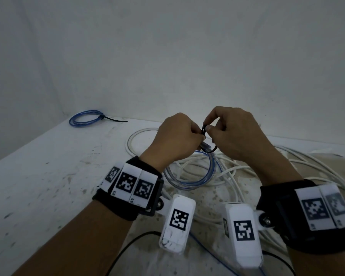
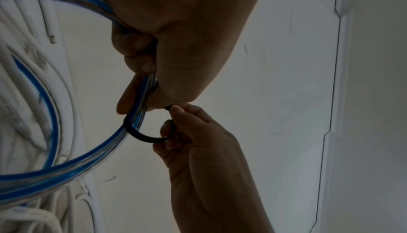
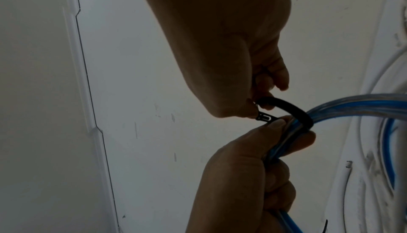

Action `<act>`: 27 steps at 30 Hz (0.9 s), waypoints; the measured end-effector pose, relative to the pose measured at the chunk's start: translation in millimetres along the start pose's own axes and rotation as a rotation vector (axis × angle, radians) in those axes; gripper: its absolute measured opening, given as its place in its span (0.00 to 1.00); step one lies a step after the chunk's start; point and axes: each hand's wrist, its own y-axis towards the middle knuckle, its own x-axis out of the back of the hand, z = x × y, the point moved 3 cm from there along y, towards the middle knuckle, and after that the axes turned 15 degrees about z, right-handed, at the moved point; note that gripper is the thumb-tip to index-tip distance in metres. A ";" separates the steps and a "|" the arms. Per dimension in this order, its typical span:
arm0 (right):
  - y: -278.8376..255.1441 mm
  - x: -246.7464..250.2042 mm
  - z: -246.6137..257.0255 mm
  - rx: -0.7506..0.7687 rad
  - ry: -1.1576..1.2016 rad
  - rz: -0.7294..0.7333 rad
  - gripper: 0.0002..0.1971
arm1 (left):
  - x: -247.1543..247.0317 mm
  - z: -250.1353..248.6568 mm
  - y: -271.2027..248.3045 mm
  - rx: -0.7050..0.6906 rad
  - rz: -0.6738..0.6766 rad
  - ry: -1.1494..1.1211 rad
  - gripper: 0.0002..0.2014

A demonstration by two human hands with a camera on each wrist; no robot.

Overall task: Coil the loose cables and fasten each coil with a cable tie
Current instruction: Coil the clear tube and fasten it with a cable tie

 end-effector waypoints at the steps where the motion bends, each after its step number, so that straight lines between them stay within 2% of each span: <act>1: 0.1 -0.6 -0.3 0.003 0.006 -0.002 0.03 | -0.1 -0.4 -0.2 -0.004 -0.003 0.006 0.08; 6: -0.1 -5.1 -1.3 -0.020 0.026 -0.097 0.03 | -4.6 -4.2 -0.3 -0.015 -0.014 0.052 0.09; 11: 0.8 -4.9 -0.7 -0.044 0.055 -0.120 0.05 | -2.6 -4.4 -0.7 -0.028 -0.009 0.008 0.10; 15: 0.2 -5.5 -0.3 -0.033 0.118 -0.208 0.07 | 0.1 -4.9 -2.7 -0.046 -0.002 -0.135 0.10; 20: -1.8 -1.8 4.9 0.000 0.198 -0.213 0.08 | 9.1 -1.7 -5.3 -0.051 0.013 -0.367 0.07; 22: -1.3 0.0 4.0 0.020 0.329 -0.217 0.09 | 12.6 -1.9 -5.6 -0.070 0.015 -0.389 0.06; 24: -0.9 1.4 -2.1 -0.063 0.543 -0.211 0.10 | 13.8 -5.2 -6.6 -0.101 0.028 -0.372 0.06; 27: -6.3 0.4 -5.1 -0.195 0.896 -0.061 0.09 | 13.0 -12.2 -7.7 -0.142 0.038 -0.335 0.07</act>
